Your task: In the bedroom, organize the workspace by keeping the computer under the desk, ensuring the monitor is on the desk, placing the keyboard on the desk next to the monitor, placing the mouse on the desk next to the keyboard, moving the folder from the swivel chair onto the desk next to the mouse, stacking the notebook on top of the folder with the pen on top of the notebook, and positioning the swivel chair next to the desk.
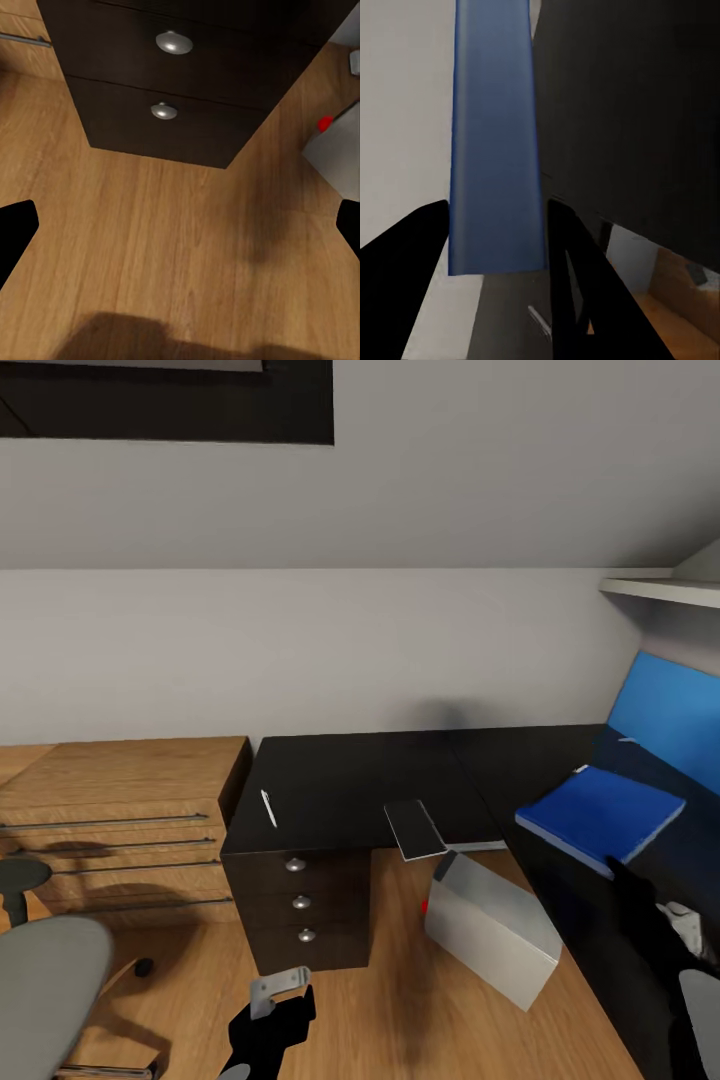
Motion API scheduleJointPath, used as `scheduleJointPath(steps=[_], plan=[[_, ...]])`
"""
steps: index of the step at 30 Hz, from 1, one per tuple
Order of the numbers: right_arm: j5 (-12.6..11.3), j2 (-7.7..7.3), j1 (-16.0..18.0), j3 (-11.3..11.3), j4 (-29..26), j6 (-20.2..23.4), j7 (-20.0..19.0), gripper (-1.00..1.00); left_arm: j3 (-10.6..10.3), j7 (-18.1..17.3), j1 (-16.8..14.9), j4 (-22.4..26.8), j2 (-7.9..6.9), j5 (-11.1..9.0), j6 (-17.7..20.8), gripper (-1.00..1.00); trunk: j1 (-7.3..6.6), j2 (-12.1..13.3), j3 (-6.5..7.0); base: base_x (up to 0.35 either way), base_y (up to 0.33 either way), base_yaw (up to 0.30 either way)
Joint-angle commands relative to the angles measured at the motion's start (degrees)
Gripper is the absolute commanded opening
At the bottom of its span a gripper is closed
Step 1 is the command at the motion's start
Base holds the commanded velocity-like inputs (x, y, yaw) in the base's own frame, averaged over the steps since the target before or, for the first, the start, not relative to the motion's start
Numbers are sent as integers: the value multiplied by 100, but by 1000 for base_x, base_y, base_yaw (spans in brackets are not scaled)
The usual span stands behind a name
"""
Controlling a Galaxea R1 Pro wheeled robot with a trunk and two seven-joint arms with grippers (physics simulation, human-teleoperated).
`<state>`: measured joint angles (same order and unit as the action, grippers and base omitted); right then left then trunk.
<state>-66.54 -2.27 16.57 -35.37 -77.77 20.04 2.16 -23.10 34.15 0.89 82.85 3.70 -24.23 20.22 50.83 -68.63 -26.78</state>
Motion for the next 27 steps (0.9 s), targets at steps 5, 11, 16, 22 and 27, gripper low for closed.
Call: scheduleJointPath(steps=[5, 11, 16, 22, 27], plan=[[-44, 8, 779, 1004, 730, -1850, 336, -100, -9, 35, -1, 11, -1, -38, 15, 100, 0, -4, -5, 0, 0, 0], [-54, 221, 2067, 1478, 2960, -4032, 432, -100, -4, 30, -1, 19, -8, -44, 9, 100, 0, -4, -5, 0, 0, 0], [-384, 279, 2260, 1455, 3410, -4315, 400, -100, -2, 26, -1, 28, -10, -46, 8, 100, 0, -4, -5, 0, 0, 0], [-1084, 282, 2286, 1448, 3571, -4354, 389, -100, -2, 23, -1, 27, -10, -47, 8, 100, 0, -4, -5, 0, 0, -11], [-1236, 253, 2289, 1450, 3630, -4367, 380, -100, -1, 22, -1, 21, -10, -44, 8, 100, 0, -4, -5, 0, 0, -176]])
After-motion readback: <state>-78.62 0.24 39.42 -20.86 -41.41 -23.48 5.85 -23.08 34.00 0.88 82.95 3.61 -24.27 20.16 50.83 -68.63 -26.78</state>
